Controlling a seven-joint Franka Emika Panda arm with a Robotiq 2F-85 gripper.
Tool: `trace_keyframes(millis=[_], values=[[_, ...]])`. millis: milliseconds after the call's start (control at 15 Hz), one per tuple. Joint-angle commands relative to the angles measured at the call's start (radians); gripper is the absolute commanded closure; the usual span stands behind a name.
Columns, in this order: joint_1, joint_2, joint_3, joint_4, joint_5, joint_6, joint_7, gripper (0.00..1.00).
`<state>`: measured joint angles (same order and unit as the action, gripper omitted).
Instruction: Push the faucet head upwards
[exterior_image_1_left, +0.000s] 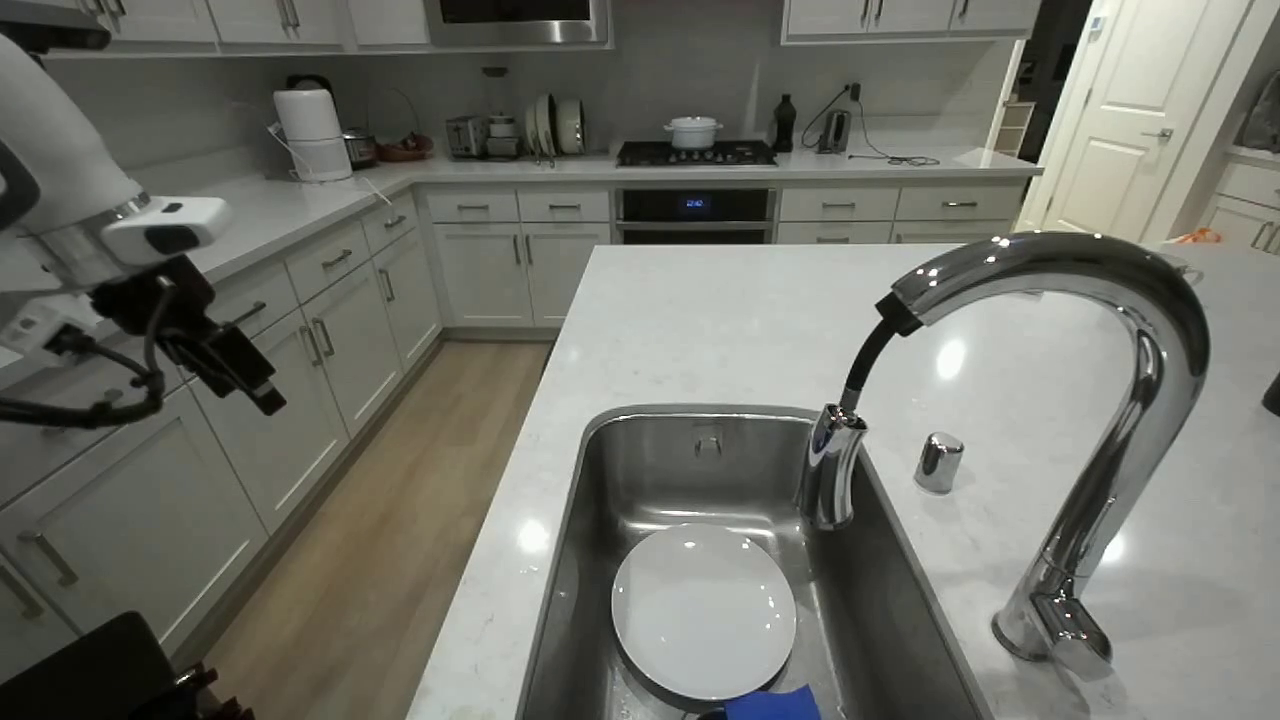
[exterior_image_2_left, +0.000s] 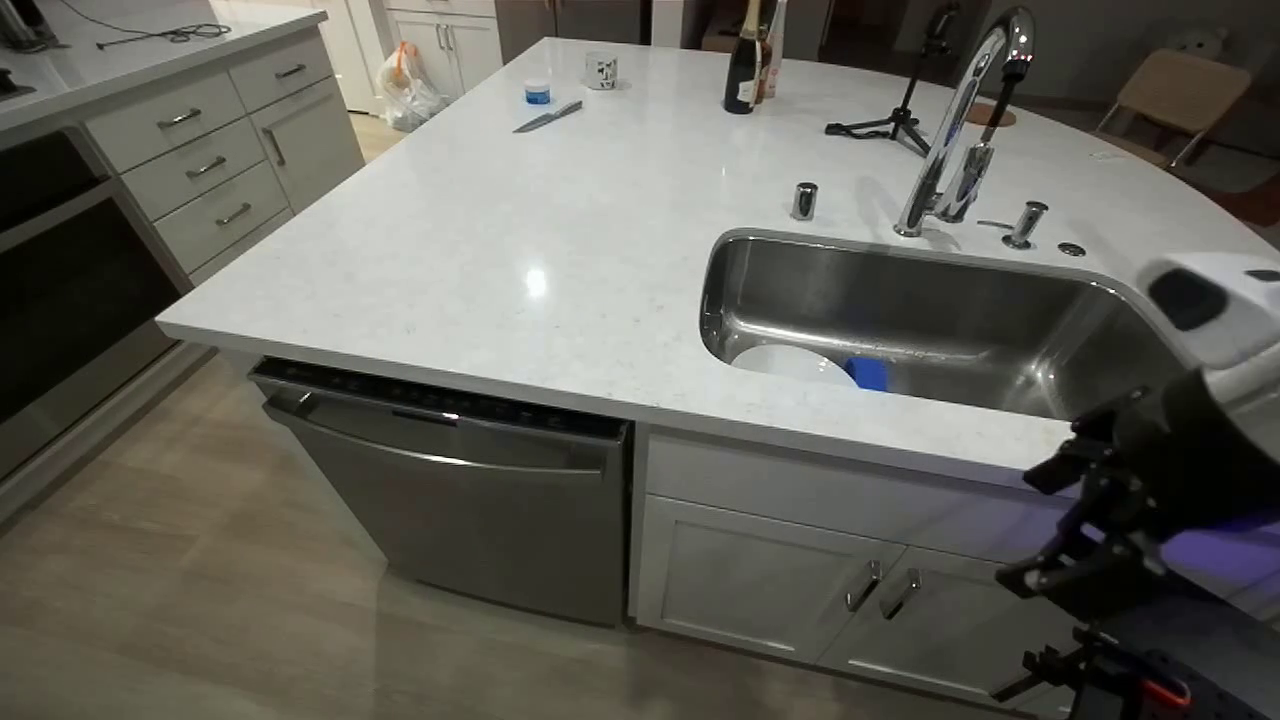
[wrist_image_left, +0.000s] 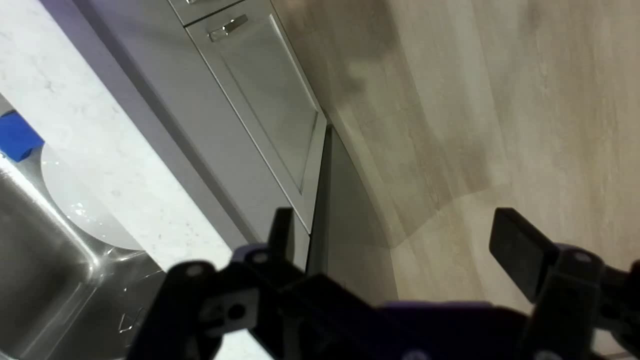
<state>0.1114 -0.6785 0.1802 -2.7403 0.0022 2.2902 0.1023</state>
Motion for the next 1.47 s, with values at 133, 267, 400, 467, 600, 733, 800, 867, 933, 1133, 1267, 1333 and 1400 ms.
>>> trace_keyframes(millis=[133,267,400,467,600,733,800,867,933,1133,1267,1333,1400], values=[[-0.104,0.211,0.007,0.063,-0.092,0.242,0.077,0.0],[-0.175,0.266,0.032,0.072,-0.164,0.332,0.163,0.0],[-0.267,0.306,0.075,0.077,-0.283,0.406,0.271,0.0],[-0.319,0.316,0.103,0.082,-0.352,0.426,0.339,0.0],[-0.396,0.331,0.14,0.099,-0.468,0.425,0.45,0.0],[-0.455,0.34,0.168,0.121,-0.545,0.4,0.533,0.0],[-0.476,0.344,0.173,0.129,-0.575,0.397,0.563,0.0],[-0.49,0.347,0.17,0.136,-0.588,0.387,0.574,0.0],[-0.503,0.351,0.165,0.137,-0.594,0.385,0.582,0.0],[-0.508,0.365,0.127,0.135,-0.555,0.388,0.53,0.0],[-0.445,0.385,0.03,0.133,-0.536,0.395,0.476,0.0],[-0.432,0.392,-0.005,0.13,-0.524,0.405,0.446,0.0],[-0.422,0.395,-0.033,0.132,-0.511,0.403,0.415,0.0]])
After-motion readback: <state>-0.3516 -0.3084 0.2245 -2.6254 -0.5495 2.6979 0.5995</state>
